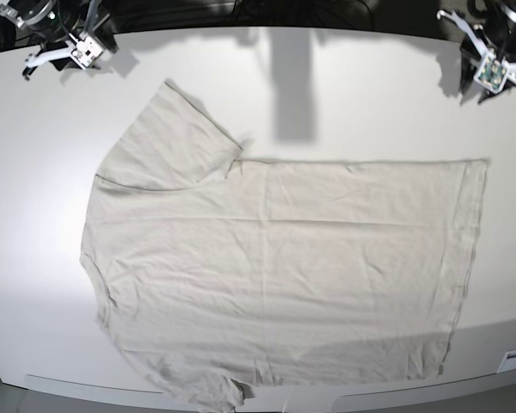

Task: Fold the T-shirt properly
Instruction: 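Move both grippers down to the shirt's shoulder corners and grasp them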

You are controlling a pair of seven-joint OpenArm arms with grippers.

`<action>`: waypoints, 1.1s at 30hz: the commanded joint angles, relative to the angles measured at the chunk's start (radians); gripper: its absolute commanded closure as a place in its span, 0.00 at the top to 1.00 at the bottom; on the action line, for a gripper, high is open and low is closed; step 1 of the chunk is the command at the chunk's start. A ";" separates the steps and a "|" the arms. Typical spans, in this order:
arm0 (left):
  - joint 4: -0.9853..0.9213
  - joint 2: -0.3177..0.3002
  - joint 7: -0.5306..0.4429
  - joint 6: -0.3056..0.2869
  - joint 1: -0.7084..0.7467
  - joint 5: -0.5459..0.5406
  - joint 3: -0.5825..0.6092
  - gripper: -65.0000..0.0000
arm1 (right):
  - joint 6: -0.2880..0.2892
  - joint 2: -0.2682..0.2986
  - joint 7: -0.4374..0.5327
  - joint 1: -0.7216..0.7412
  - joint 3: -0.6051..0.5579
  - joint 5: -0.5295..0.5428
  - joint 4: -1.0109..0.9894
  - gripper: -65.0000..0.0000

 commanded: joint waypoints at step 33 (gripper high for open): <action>-0.764 -0.350 -0.124 0.037 -0.668 0.395 0.579 0.27 | -0.079 -0.001 -0.122 0.104 0.007 -0.146 0.015 0.33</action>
